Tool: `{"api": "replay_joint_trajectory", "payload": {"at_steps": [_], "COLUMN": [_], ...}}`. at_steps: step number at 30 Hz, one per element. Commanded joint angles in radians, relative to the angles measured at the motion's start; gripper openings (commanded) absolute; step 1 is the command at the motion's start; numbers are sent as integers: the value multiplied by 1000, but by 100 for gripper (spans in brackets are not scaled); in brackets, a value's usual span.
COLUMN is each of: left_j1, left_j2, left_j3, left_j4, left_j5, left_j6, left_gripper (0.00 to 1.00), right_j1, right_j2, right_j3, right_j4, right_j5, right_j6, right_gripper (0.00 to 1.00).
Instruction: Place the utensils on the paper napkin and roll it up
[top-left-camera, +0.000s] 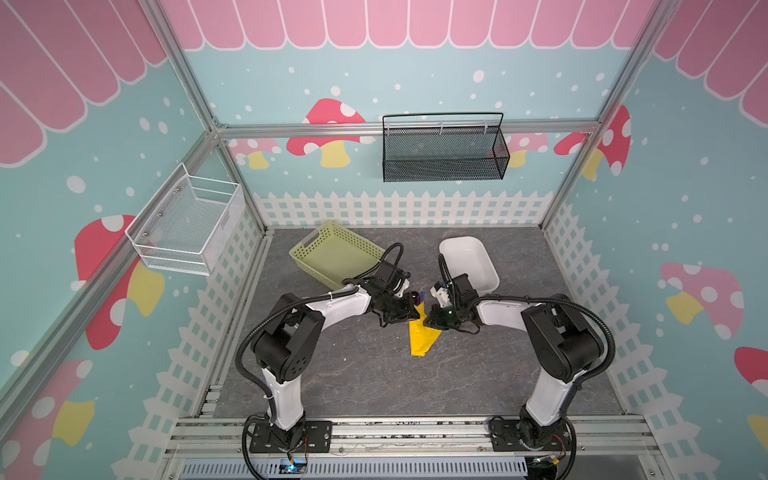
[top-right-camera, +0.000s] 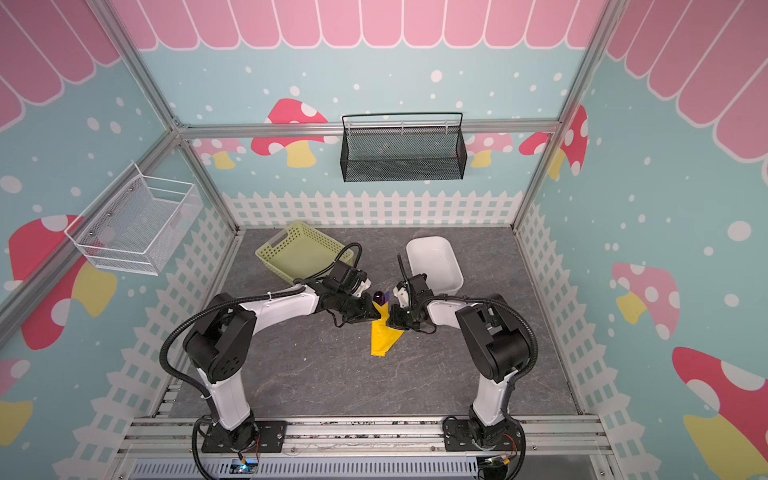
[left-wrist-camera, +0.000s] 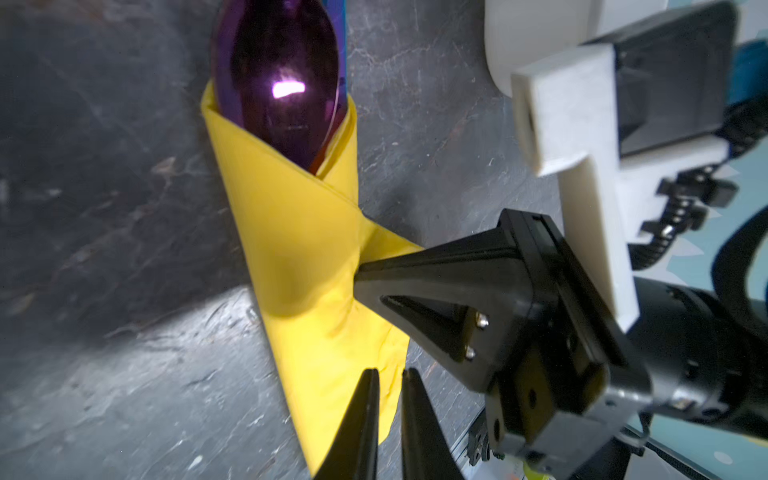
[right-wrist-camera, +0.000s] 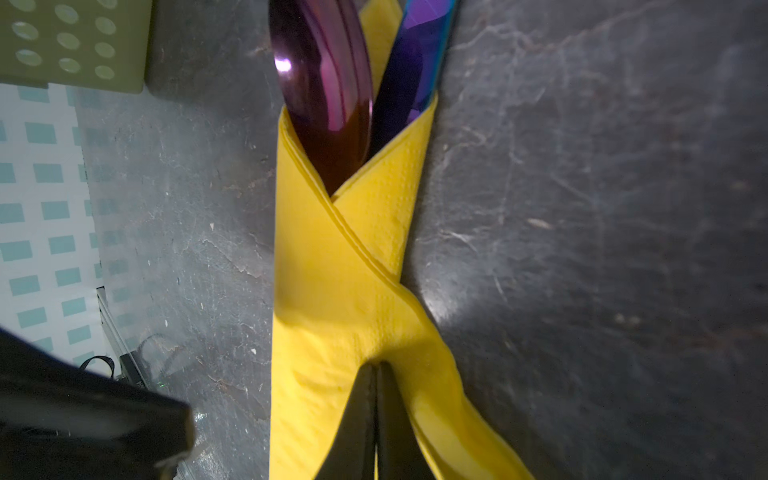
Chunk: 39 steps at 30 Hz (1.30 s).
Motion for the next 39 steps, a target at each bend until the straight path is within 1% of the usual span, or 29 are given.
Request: {"api": "replay_joint_trajectory", "payload": {"at_steps": [1,7,17,20,24,28,34,39], "left_j1": [-3,-5,-4,-3,-4,-3,-3,-4], "left_j2": [49,134,189,196,195,196,196,194], "left_j3": [46,101,110,103,94,93,93,93], "left_j4": [-27,-35,-61,-65,-66,-65,-68,-67], "left_j5": [-5,29,7,0,-8,-10,-19,-23], "left_j6": [8,30,45,47,45,41,38,37], "left_gripper": [15,15,14,14,14,13,13,13], "right_j1": [13,16,20,24,34,66,92,96], "right_j2": [13,1,-52,-84,-122,-114,-89,-82], "right_j3": [-49,-44,-42,-29,-19,-22,-62,-72], "right_j4": [-89,-89,-113,-129,-112,-58,-48,-108], "right_j5": [47,40,37,31,-13,-96,-62,17], "right_j6": [5,12,32,44,75,104,143,133], "right_gripper": [8,8,8,10,11,14,15,15]}}
